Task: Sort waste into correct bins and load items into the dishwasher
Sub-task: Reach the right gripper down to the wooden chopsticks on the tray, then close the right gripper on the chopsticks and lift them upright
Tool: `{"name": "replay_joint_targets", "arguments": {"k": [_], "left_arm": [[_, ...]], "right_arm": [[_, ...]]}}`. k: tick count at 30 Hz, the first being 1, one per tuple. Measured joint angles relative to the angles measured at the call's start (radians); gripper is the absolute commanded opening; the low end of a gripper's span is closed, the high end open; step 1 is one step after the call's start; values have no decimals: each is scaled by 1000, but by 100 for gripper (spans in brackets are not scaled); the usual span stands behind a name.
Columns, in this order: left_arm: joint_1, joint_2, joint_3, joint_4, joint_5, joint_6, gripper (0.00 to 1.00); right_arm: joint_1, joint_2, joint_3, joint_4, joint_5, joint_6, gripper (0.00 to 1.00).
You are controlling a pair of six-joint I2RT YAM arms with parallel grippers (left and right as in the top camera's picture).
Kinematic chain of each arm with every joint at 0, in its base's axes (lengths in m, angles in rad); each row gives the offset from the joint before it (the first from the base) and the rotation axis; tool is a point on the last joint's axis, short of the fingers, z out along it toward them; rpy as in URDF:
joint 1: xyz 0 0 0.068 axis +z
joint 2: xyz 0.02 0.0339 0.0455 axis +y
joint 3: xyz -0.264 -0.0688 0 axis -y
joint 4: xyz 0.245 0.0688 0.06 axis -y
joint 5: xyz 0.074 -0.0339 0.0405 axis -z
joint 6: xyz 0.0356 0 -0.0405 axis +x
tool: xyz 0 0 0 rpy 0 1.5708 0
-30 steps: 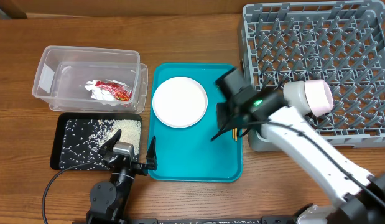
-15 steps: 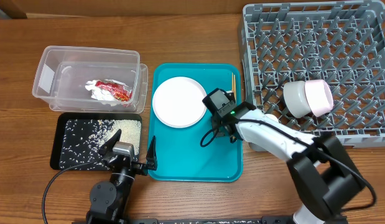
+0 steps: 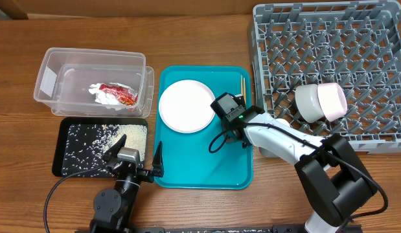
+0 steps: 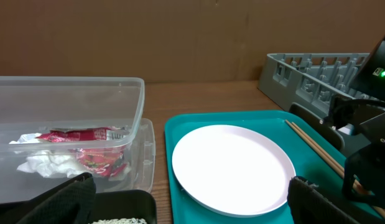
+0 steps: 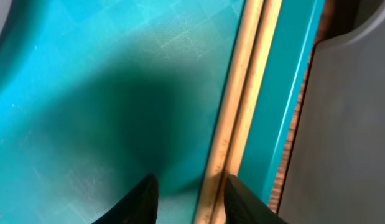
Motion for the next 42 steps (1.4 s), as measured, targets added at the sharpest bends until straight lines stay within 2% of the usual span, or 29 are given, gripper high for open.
{"name": "replay_joint_targets", "arguments": {"k": [6, 13, 31, 42], "left_arm": [[0, 0, 0, 0, 0, 0, 100], [0, 0, 0, 0, 0, 0, 100], [0, 0, 0, 0, 0, 0, 100], [0, 0, 0, 0, 0, 0, 100]], "right_arm": [[0, 1, 5, 4, -35, -14, 32], [0, 6, 5, 26, -72, -15, 32], [-3, 7, 73, -38, -22, -65, 32], [-40, 7, -3, 84, -41, -54, 29]]}}
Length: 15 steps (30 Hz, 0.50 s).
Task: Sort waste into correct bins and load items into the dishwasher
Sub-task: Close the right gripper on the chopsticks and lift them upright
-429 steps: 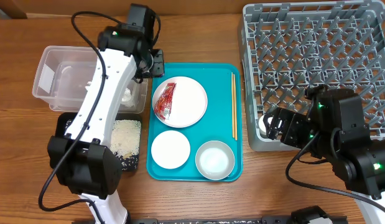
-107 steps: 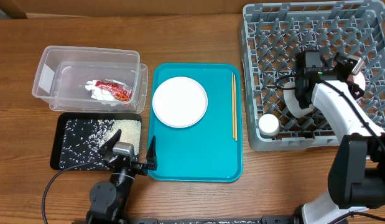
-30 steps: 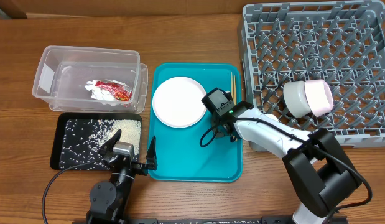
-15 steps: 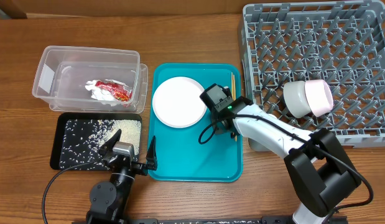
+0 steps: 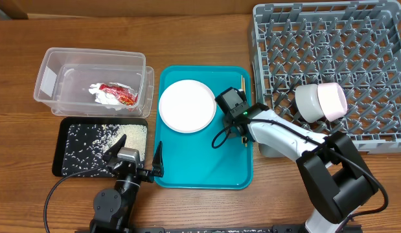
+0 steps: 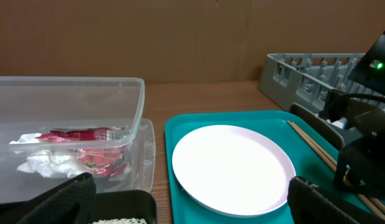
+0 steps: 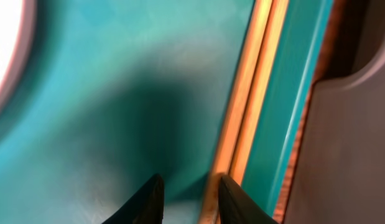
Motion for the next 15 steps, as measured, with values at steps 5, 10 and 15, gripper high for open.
{"name": "replay_joint_targets", "arguments": {"k": [5, 10, 15], "left_arm": [[0, 0, 0, 0, 0, 0, 100], [0, 0, 0, 0, 0, 0, 100], [0, 0, 0, 0, 0, 0, 100]], "right_arm": [[0, 0, -13, 18, -13, 6, 25], [0, 0, -13, 16, -34, 13, 4], [2, -1, 3, -42, -63, 11, 4]]}}
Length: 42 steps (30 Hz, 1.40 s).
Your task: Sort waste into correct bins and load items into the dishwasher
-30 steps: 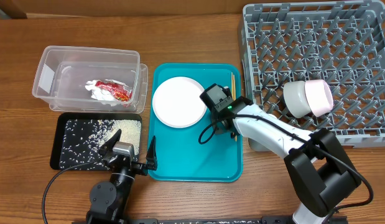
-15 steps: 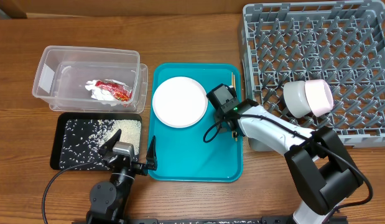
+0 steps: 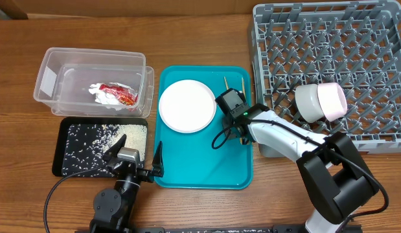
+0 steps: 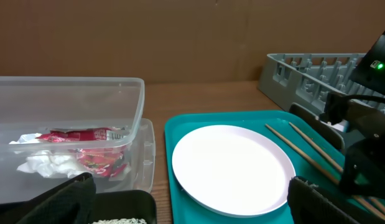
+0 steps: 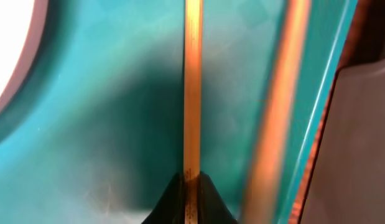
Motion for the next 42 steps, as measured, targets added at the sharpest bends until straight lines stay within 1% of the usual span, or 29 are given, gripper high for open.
{"name": "replay_joint_targets", "arguments": {"k": [6, 10, 15, 19, 25, 27, 30, 33, 36, 41, 42], "left_arm": [[0, 0, 0, 0, 0, 0, 100], [0, 0, 0, 0, 0, 0, 100], [0, 0, 0, 0, 0, 0, 100], [0, 0, 0, 0, 0, 0, 100], [0, 0, 0, 0, 0, 0, 100], [0, 0, 0, 0, 0, 0, 100], [0, 0, 0, 0, 0, 0, 100], [0, 0, 0, 0, 0, 0, 100], [0, 0, 0, 0, 0, 0, 100], [0, 0, 0, 0, 0, 0, 100], [0, 0, 0, 0, 0, 0, 100]], "right_arm": [[1, 1, 97, -190, -51, 2, 4], [1, -26, 187, -256, -67, 1, 4], [1, -148, 245, -271, -71, 0, 4], [-3, -225, 255, -259, -69, 0, 4], [-3, -231, 256, -243, -144, -46, 4], [2, -230, 256, -243, -132, -48, 4], [-2, -230, 256, -243, -56, -29, 4], [-46, -230, 256, -238, 31, -21, 4], [-138, -230, 256, -228, 84, -31, 4], [-279, -196, 258, -226, 80, -92, 4], [-293, -181, 258, -232, 74, -100, 10]]}}
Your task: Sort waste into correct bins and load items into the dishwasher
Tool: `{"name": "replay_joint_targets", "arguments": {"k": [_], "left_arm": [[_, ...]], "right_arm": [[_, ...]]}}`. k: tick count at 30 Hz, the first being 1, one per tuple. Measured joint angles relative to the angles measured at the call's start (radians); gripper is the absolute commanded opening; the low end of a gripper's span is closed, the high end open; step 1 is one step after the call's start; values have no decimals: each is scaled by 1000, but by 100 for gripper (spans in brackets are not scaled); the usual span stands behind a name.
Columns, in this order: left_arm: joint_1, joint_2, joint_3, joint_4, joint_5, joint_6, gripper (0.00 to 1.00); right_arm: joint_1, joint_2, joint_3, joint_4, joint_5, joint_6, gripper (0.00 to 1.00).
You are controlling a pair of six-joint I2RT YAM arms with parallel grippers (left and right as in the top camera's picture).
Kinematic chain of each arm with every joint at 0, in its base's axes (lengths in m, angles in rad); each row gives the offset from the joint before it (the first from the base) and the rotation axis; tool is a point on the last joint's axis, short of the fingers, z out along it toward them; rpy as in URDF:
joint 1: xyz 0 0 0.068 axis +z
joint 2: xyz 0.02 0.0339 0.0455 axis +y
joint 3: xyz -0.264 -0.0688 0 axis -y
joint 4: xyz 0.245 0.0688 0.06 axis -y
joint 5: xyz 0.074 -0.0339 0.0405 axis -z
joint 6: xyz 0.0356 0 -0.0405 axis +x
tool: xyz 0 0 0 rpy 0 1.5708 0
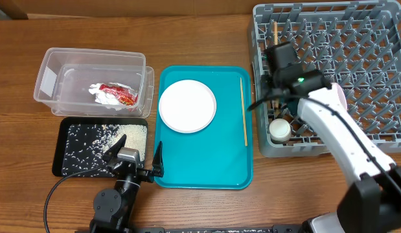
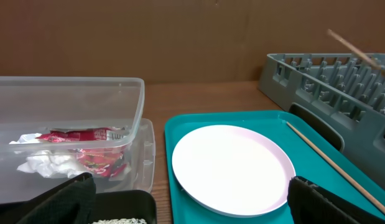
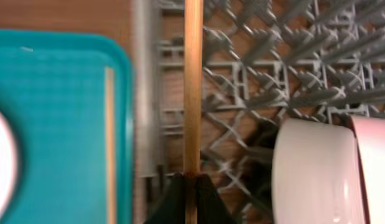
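My right gripper (image 1: 276,65) is shut on one wooden chopstick (image 3: 193,87), held over the left part of the grey dish rack (image 1: 355,39); its tip shows above the rack (image 2: 354,50). The second chopstick (image 1: 244,110) lies along the right edge of the teal tray (image 1: 200,165). A white plate (image 1: 187,105) rests on the tray's upper left. A white and pink bowl (image 3: 310,168) lies on its side in the rack. My left gripper (image 2: 192,205) is open at the table's front, near the tray's left corner, holding nothing.
A clear bin (image 1: 90,81) with a red wrapper (image 1: 116,94) and crumpled paper stands at the left. In front of it lies a black tray (image 1: 77,152) with rice. A small white cup (image 1: 278,130) sits in the rack's front left corner.
My right gripper, then low over the tray's right side and shut on one chopstick, is now over the rack's left part with that chopstick. The other stayed on the tray.
Both chopsticks lay together by the tray's right edge, my right gripper open around them. Then it was shut on one, set apart from the other. Now that chopstick is held over the rack. The left arm has not moved.
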Motion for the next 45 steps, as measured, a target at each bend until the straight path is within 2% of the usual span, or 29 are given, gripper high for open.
{"name": "replay_joint_targets", "arguments": {"k": [1, 2, 6, 7, 11, 17, 21, 30, 32, 36, 43, 44, 45], "left_arm": [[0, 0, 0, 0, 0, 0, 100], [0, 0, 0, 0, 0, 0, 100], [0, 0, 0, 0, 0, 0, 100], [0, 0, 0, 0, 0, 0, 100], [0, 0, 0, 0, 0, 0, 100], [0, 0, 0, 0, 0, 0, 100], [0, 0, 0, 0, 0, 0, 100], [0, 0, 0, 0, 0, 0, 100], [0, 0, 0, 0, 0, 0, 100], [0, 0, 0, 0, 0, 0, 100], [0, 0, 0, 0, 0, 0, 100], [0, 0, 0, 0, 0, 0, 100], [0, 0, 0, 0, 0, 0, 100]], "right_arm": [[-8, 16, 0, -6, -6, -7, 25], [-10, 35, 0, -14, -11, -14, 35], [15, 69, 0, -50, -30, -41, 51], [31, 67, 4, -61, -32, -43, 52], [123, 46, 20, -85, -36, -26, 52], [263, 13, 16, -89, -56, 61, 47], [291, 40, -44, -1, -60, 109, 44], [291, 224, -122, 131, 31, 143, 41], [291, 238, -122, 138, 42, 147, 33], [291, 283, -122, 139, 29, 157, 4], [291, 282, -102, 63, -35, 154, 4], [291, 278, -100, 53, -47, 154, 5], [292, 273, -99, 44, -56, 154, 13]]}}
